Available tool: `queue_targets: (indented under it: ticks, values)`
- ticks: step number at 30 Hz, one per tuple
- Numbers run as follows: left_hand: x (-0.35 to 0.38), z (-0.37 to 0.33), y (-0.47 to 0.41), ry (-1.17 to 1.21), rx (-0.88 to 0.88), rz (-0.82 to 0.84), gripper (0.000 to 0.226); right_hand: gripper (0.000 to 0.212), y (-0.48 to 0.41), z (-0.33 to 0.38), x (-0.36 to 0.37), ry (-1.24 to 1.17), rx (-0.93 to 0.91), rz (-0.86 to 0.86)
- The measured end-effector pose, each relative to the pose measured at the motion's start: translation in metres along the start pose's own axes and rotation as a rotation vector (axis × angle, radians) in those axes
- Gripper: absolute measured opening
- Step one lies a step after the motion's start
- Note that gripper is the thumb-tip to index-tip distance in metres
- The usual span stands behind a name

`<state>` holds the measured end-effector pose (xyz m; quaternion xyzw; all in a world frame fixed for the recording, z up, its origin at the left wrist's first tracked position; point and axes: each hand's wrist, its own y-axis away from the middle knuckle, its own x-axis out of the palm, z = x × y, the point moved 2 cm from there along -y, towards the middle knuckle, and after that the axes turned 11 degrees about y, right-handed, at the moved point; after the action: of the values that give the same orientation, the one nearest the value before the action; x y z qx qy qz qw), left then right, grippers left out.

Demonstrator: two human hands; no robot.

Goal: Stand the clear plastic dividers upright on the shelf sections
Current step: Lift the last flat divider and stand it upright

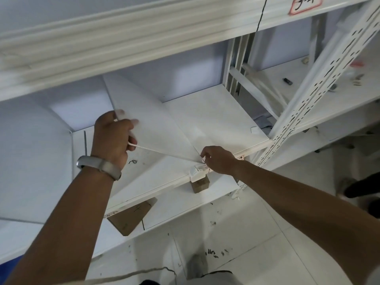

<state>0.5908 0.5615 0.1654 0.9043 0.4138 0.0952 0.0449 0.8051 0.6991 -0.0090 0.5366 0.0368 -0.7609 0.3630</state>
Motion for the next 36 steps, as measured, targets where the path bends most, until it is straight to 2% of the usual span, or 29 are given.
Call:
queue_targets:
  ticks: [7,10,15,28,32,36]
  values:
    - [0.024,-0.010,0.007,-0.112,0.089,0.021,0.010,0.026,0.019,0.014,0.007,0.382,-0.178,-0.108]
    - [0.033,-0.008,0.007,-0.189,0.113,0.035,0.022,0.029,0.018,0.015,0.019,0.433,-0.227,-0.094]
    - [0.042,-0.006,0.006,-0.226,0.134,0.051,0.021,0.032,0.019,0.017,0.034,0.516,-0.247,-0.041]
    - [0.073,-0.003,0.005,-0.246,0.148,0.119,0.010,0.033,0.019,0.015,0.046,0.552,-0.239,-0.193]
    - [0.090,-0.001,-0.001,-0.241,0.161,0.116,0.018,0.035,0.016,0.016,0.049,0.571,-0.229,-0.178]
    - [0.112,0.001,-0.011,-0.217,0.164,0.095,0.016,0.038,0.011,0.019,0.045,0.539,-0.181,-0.172]
